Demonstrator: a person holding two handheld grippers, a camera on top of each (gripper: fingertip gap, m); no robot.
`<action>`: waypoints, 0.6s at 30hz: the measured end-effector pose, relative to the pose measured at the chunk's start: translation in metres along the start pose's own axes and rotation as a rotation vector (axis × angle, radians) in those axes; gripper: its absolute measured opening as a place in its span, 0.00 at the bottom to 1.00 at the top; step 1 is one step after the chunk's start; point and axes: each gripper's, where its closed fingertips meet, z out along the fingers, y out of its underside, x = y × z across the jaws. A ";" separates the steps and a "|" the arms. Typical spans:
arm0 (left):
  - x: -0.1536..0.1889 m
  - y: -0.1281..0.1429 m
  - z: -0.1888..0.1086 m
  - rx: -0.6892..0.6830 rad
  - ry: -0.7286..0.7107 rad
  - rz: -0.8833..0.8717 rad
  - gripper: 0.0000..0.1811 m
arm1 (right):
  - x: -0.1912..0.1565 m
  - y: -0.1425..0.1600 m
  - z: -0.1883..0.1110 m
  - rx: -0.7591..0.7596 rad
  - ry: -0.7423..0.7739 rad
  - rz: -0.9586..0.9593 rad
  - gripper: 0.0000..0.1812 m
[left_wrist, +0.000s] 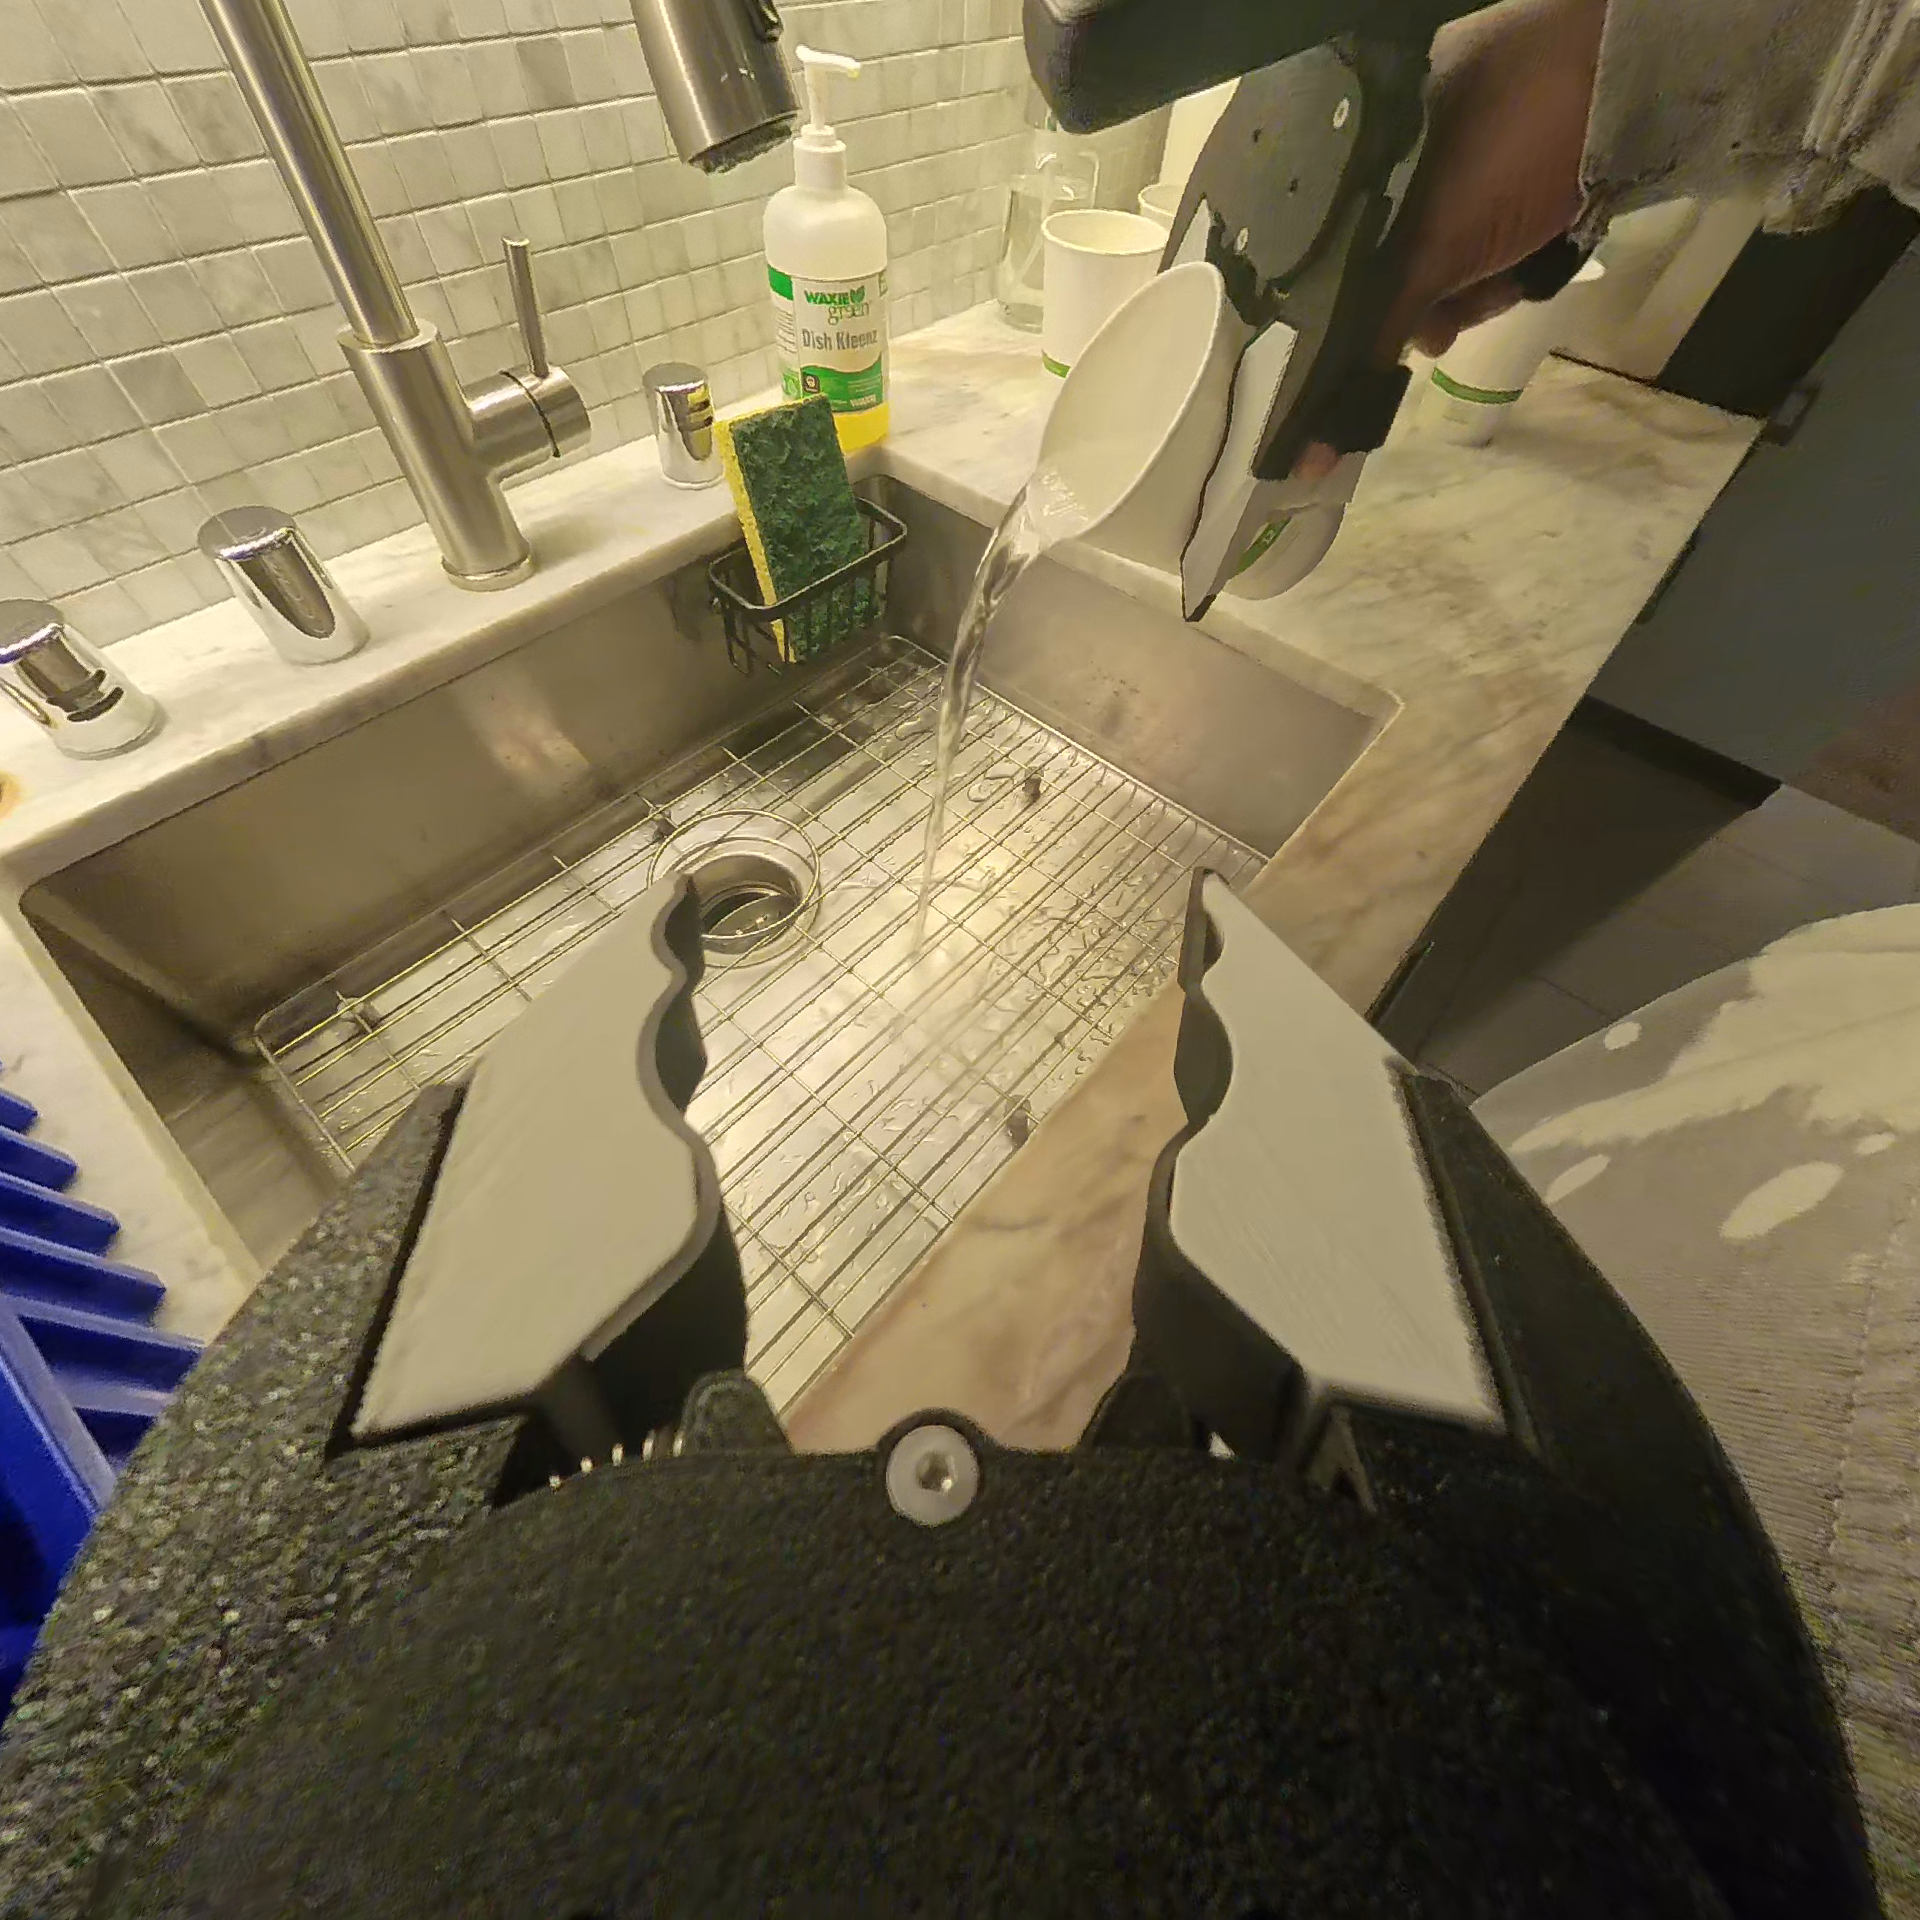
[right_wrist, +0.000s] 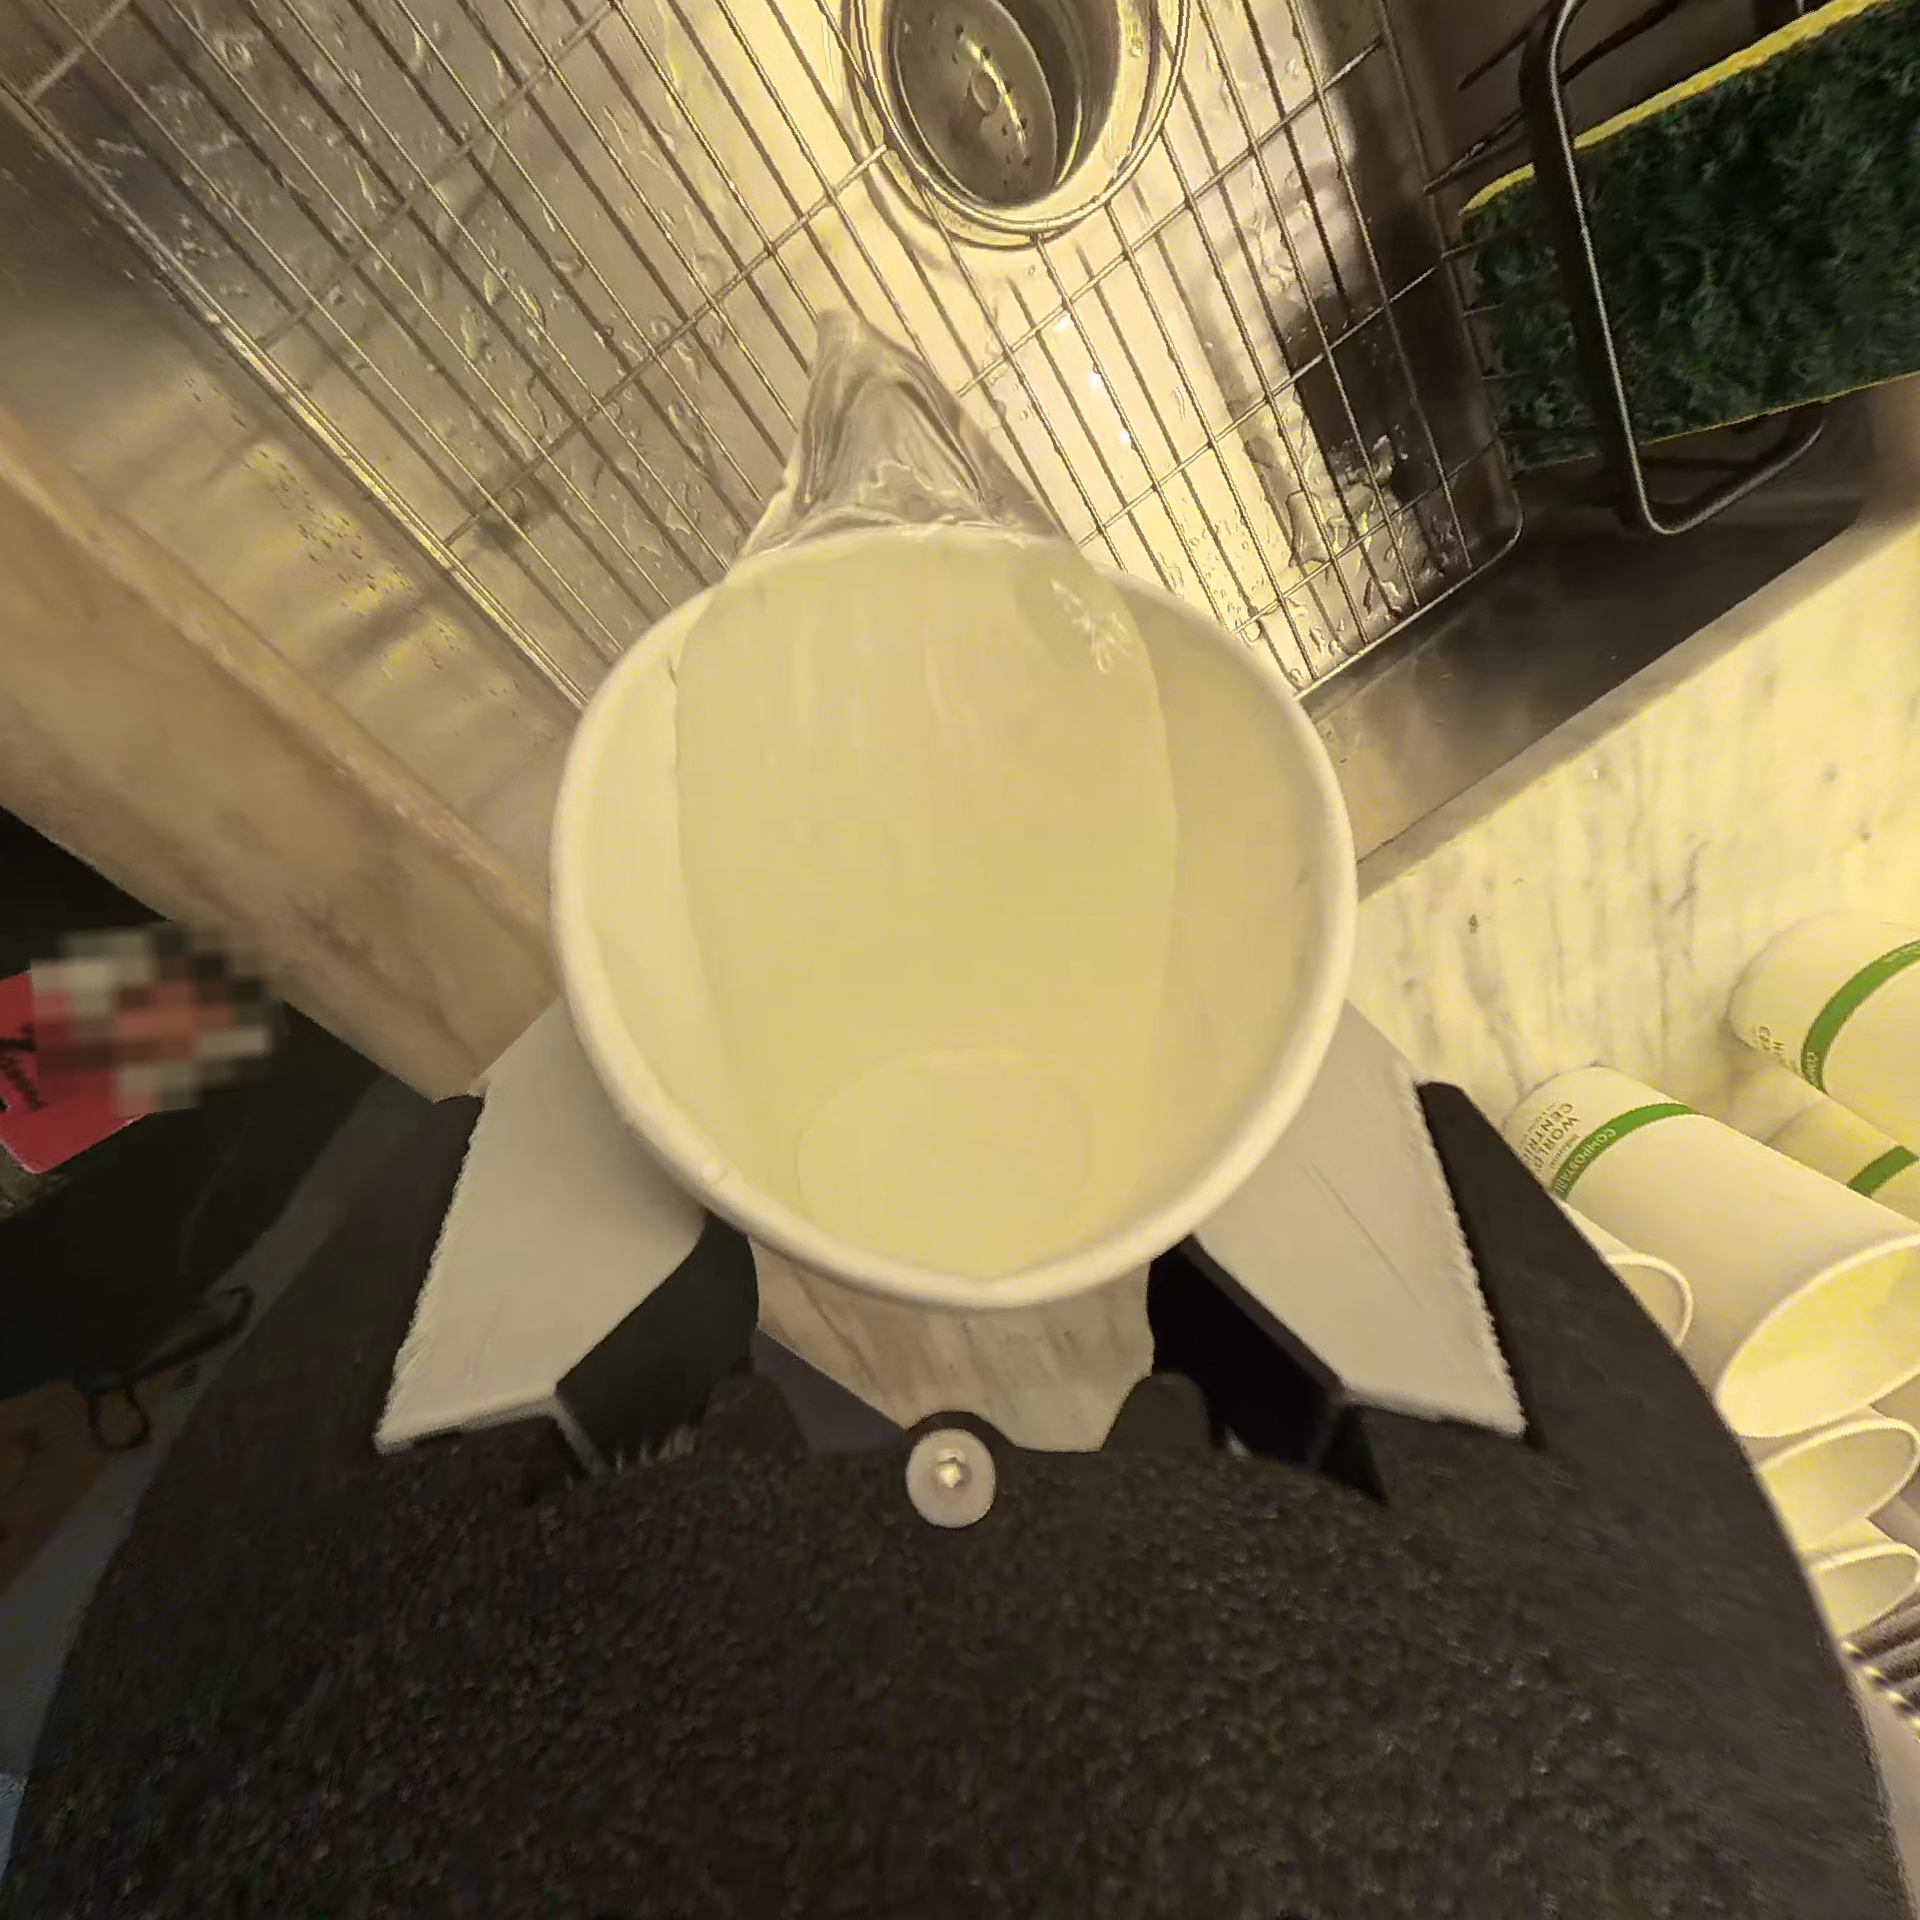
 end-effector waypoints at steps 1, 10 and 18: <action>0.000 0.000 0.000 -0.001 -0.001 -0.001 0.51 | 0.002 0.000 0.000 -0.008 0.001 0.000 0.50; -0.004 0.006 -0.001 -0.011 -0.009 -0.011 0.51 | 0.020 -0.003 0.000 -0.088 0.038 -0.026 0.50; -0.007 0.010 -0.003 -0.021 -0.013 -0.015 0.51 | 0.029 -0.010 -0.002 -0.144 0.062 -0.063 0.50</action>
